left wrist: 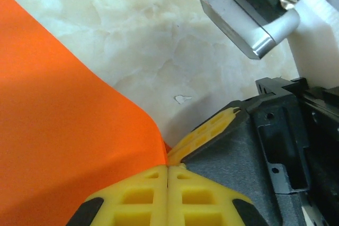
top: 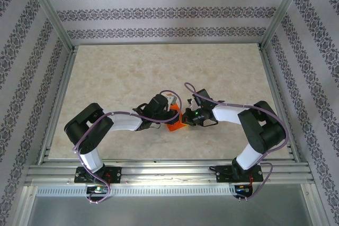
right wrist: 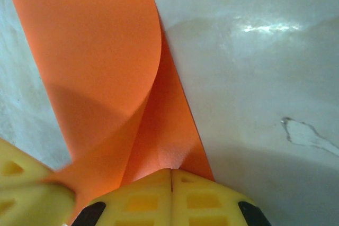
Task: Fold a paper plane with a square sheet of paper (pick it up from the middle)
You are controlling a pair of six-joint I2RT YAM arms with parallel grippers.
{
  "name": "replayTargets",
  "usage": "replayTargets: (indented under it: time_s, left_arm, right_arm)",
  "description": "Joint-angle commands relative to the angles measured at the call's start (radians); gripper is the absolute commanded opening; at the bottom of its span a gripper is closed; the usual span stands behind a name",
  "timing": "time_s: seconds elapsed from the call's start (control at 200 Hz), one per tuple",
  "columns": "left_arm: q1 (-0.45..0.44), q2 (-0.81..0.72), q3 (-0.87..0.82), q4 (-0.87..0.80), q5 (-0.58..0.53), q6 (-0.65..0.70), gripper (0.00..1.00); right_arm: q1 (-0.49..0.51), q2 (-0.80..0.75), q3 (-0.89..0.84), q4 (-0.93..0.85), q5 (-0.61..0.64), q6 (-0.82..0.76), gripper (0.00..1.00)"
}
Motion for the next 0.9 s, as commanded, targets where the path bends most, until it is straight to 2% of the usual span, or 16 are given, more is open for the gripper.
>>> replayTargets:
  time_s: [0.0,0.2,0.565,0.894]
  left_arm:
    - [0.037,-0.034,-0.022,-0.021,-0.029,0.022,0.00]
    - [0.071,-0.029,-0.042,-0.029,-0.033,0.051,0.00]
    - [0.077,0.004,-0.033,-0.079,-0.051,0.093,0.00]
    - [0.077,0.043,-0.064,-0.030,-0.042,0.087,0.00]
  right_arm:
    - [0.003,0.012,-0.016,-0.175,0.098,-0.070,0.00]
    - [0.004,0.018,-0.011,-0.166,0.087,-0.061,0.00]
    - [0.006,-0.020,-0.002,-0.152,0.053,-0.025,0.00]
    - [0.019,-0.027,0.051,-0.131,0.010,0.008,0.00]
